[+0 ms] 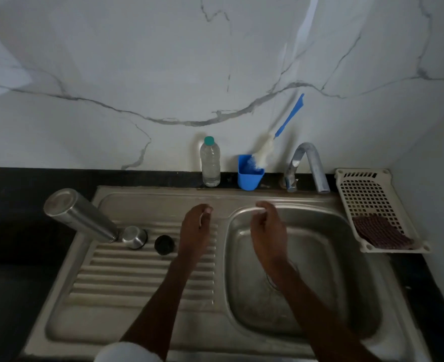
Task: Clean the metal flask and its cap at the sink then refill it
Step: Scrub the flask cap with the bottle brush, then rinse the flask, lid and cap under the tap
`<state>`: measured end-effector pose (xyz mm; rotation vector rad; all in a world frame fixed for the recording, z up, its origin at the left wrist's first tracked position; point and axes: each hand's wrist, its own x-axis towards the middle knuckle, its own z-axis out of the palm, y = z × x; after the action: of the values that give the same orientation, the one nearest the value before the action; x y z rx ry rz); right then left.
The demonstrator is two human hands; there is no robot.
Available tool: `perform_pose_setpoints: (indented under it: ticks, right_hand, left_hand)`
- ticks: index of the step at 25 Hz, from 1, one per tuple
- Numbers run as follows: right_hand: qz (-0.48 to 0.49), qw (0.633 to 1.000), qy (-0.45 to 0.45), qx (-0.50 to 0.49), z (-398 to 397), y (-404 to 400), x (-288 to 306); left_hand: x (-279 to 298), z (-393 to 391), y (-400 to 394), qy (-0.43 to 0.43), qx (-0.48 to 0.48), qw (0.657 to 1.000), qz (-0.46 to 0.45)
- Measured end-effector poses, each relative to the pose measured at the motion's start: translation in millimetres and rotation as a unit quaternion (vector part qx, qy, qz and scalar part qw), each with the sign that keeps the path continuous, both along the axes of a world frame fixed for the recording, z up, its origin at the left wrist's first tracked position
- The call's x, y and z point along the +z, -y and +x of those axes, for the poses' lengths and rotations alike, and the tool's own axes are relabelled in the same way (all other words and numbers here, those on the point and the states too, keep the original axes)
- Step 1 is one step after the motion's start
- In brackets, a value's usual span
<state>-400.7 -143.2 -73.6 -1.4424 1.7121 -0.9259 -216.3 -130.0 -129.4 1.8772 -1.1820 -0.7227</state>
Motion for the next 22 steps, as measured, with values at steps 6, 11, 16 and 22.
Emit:
perform_pose_setpoints:
  ticks: [6,11,16,22]
  right_hand:
    - [-0.086,0.926,-0.250,0.270,19.1,-75.4,-53.5]
    - [-0.141,0.890,-0.271,0.338,56.3,-95.8,-54.2]
    - [-0.210,0.853,-0.267,0.397,117.2,-99.4,-39.5]
    - [-0.204,0.854,-0.202,0.434,224.6,-77.4,1.8]
  left_hand:
    - [-3.2,-4.0,-112.0,0.139,0.087,0.972,-0.171]
    - [-23.1,54.5,-172.0,0.215,0.123,0.958,-0.143]
    - [-64.2,137.5,-199.4,0.238,0.127,0.961,0.057]
    - [-72.0,188.8,-184.2,0.201,0.091,0.957,0.187]
